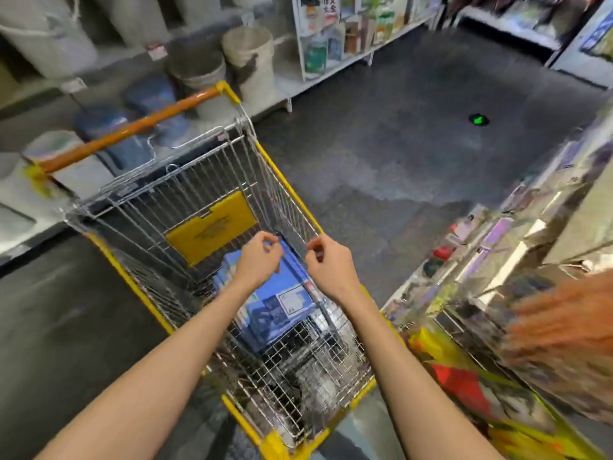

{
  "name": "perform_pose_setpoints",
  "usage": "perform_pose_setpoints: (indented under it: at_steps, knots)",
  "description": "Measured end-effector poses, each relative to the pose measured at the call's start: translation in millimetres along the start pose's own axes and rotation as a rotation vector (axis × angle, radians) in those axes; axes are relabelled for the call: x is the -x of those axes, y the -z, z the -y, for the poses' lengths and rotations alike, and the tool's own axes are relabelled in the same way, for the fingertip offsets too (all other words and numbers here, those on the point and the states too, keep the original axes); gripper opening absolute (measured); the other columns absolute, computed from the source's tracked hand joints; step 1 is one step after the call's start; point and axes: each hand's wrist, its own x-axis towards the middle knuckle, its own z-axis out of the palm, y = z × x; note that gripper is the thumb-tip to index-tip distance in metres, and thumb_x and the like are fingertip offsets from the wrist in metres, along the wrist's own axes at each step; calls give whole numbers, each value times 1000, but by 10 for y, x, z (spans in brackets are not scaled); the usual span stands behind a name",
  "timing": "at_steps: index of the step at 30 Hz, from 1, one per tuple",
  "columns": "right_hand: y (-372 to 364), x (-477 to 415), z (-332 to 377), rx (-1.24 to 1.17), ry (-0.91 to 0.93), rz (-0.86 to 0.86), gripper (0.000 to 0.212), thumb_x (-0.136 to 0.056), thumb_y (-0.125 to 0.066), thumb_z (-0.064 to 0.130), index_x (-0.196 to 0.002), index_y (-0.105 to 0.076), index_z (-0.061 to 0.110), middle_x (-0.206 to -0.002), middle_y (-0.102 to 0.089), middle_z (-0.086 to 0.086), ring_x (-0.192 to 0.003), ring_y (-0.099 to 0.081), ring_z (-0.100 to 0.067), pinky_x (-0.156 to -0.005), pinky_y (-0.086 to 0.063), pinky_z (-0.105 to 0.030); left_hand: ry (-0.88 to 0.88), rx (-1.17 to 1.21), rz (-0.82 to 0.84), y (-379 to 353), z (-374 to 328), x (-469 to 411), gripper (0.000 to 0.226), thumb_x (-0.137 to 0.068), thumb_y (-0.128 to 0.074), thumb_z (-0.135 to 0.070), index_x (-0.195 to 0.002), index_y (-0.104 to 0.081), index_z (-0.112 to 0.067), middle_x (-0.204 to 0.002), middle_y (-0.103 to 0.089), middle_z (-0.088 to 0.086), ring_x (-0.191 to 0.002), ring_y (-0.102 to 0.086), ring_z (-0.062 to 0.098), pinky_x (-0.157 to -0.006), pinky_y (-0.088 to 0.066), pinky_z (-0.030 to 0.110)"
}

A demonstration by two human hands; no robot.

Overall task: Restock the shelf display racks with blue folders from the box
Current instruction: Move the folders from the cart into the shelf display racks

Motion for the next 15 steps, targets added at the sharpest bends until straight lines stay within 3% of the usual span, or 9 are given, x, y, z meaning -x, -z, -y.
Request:
perform_pose_setpoints:
  at_steps: [2,6,10,15]
  knots:
    - [-244,-139,-141,24,-69,124,12,-90,-56,13,-96,-66,9,-95,-72,-14,-89,-66,-32,-80,-51,-38,159,-50,77,49,294,-56,20,-99,-54,-22,-118,-55,-15,-93,-74,12,-71,-73,30,-75,-58,46]
    - [-656,-358,-311,119,-86,360,15,-94,-54,14,-98,-66,6,-96,-71,-13,-92,-64,-31,-84,-48,-35,379,-15,50,174,808,-198,24,-100,-56,-21,-121,-56,-11,-104,-71,10,-73,-73,29,-66,-52,34]
    - [-978,-570,-447,215,-98,427,21,-97,-51,15,-96,-69,4,-100,-73,-16,-97,-65,-33,-73,-36,-32,460,-12,9,168,1253,-353,22,-100,-55,-18,-120,-59,-9,-111,-70,15,-92,-71,33,-74,-49,33]
    - [-1474,-880,-727,287,-172,427,22,-97,-54,15,-96,-69,-1,-98,-72,-22,-94,-66,-37,-76,-37,-37,568,19,5,-31,1863,-751,39,-102,-50,-20,-137,-53,-5,-129,-63,15,-119,-59,32,-94,-43,31]
